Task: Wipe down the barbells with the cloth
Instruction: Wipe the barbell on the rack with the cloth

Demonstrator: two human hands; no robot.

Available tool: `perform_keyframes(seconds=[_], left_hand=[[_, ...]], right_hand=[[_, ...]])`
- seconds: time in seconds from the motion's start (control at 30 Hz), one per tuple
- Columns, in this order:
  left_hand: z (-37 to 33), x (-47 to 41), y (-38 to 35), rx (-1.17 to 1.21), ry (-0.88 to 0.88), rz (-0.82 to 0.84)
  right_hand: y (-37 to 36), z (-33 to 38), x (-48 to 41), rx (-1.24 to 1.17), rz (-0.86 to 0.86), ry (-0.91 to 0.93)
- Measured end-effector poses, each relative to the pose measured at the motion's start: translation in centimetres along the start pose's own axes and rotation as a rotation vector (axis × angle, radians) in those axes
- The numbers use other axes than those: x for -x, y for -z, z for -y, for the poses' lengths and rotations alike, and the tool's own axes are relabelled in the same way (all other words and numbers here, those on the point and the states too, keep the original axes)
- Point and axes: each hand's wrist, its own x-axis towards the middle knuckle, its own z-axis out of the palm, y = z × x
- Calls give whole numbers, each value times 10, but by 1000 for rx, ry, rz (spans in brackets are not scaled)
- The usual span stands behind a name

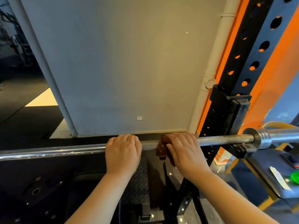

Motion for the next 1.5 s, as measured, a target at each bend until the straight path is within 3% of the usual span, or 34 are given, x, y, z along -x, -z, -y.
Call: perform_keyframes(seconds=[0.2,0.37,0.57,0.8,0.97,1.07,1.2,1.4,1.5], left_hand=[[-2,-1,1,9,7,16],[-1,0,3,43,-15,17],[-5,-1,-1,46,59,92],[-7,-1,1,39,66,124],[-6,1,1,15,69,79],[-6,2,1,22,61,71],[-6,4,-1,26,46,39],[-11,2,-1,13,66,-3],[-9,2,-2,10,53,-4]], right_hand=[[-6,21,2,-47,-43,-166],[6,-2,-1,3,74,17],[4,2,7,-54,-93,-236],[7,-13,4,-9,1,-9],[-1,-2,7,-63,-134,-248],[-9,16,6,-70,-88,-134],[3,-17,6,-28,-11,52],[1,-9,11,-119,-137,-260],[-7,5,9,-112,-87,-178]])
